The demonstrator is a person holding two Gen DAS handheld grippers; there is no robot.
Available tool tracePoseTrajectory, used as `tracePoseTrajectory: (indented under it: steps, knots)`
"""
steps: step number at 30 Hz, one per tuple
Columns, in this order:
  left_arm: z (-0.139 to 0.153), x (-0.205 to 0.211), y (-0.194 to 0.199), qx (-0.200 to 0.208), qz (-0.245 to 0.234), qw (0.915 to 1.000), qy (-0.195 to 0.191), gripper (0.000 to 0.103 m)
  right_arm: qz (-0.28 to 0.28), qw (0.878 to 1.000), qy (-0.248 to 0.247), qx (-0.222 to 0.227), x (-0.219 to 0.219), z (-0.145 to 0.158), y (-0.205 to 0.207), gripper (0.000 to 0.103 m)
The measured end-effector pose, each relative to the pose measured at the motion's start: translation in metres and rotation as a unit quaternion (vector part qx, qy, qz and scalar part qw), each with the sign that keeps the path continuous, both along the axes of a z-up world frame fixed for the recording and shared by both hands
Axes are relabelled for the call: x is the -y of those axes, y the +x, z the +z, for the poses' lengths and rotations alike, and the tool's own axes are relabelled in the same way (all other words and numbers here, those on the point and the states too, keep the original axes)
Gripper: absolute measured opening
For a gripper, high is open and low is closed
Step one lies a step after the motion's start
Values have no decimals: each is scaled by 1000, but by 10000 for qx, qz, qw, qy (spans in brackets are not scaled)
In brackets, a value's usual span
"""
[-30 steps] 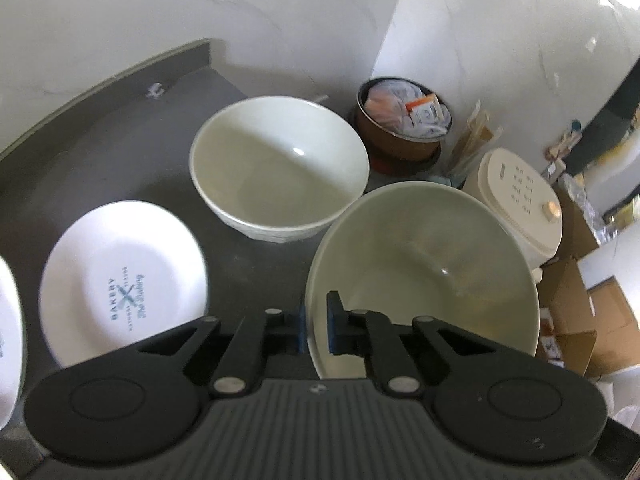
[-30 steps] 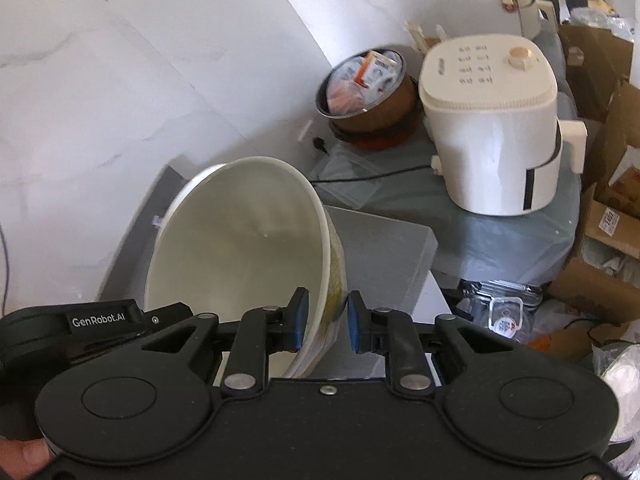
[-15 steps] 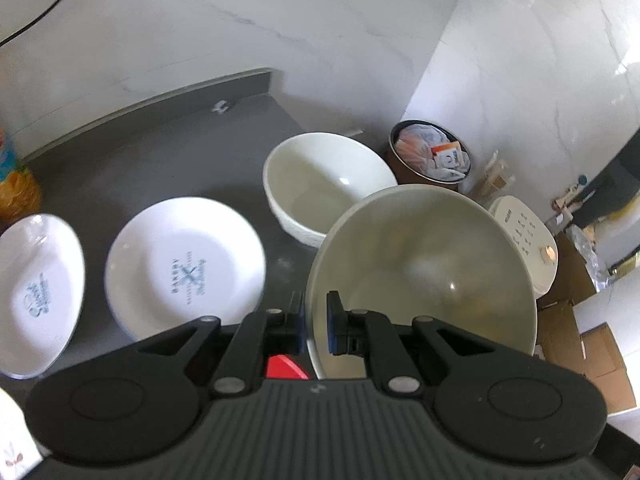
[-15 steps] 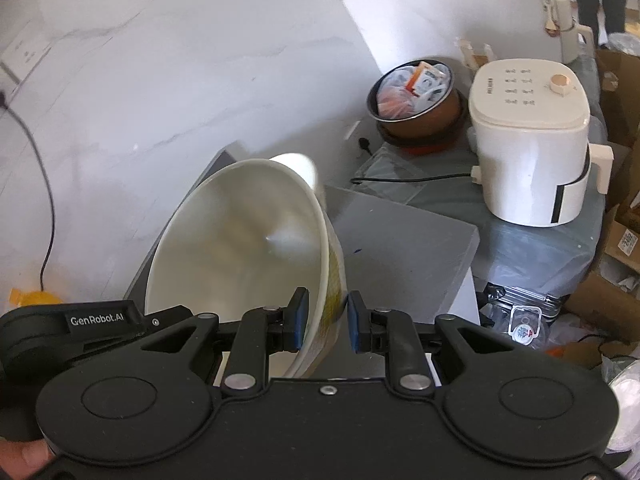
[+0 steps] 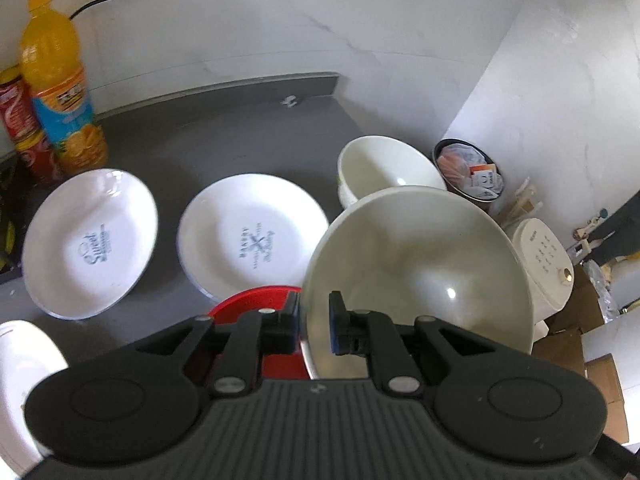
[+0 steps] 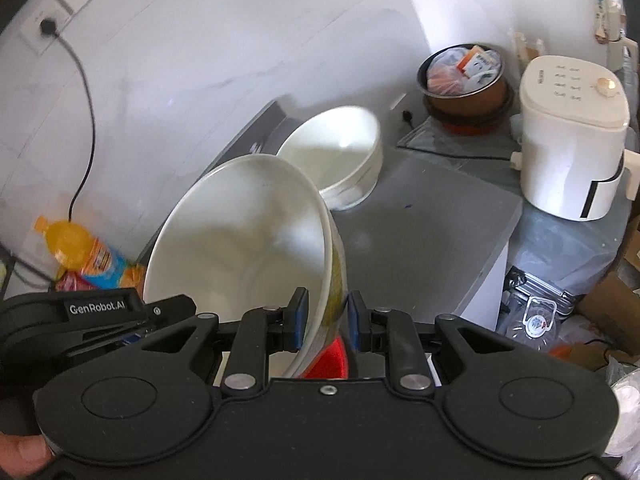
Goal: Organize plates and bowls
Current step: 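Lift the cream bowl with both grippers and lower it into the red bowl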
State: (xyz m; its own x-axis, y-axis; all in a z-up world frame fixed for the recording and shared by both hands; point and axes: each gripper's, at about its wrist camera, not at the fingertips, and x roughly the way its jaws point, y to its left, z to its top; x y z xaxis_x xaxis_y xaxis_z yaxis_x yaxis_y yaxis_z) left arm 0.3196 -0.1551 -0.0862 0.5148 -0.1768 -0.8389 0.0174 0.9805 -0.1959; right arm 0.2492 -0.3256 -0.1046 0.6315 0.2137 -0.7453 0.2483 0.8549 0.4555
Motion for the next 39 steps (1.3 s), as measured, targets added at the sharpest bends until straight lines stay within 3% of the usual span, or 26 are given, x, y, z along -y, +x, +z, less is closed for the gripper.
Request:
tracePoseTrajectory:
  steps: [15,39]
  knots:
    - [-19,-37,-20,-338,532,9979,169,13,536,9973,94,-484,-25,-21,-2,21]
    - [-57,-61,-32,-919,1123,9890,283,13,1168,9880,-518,-864,-53,-35,12,21]
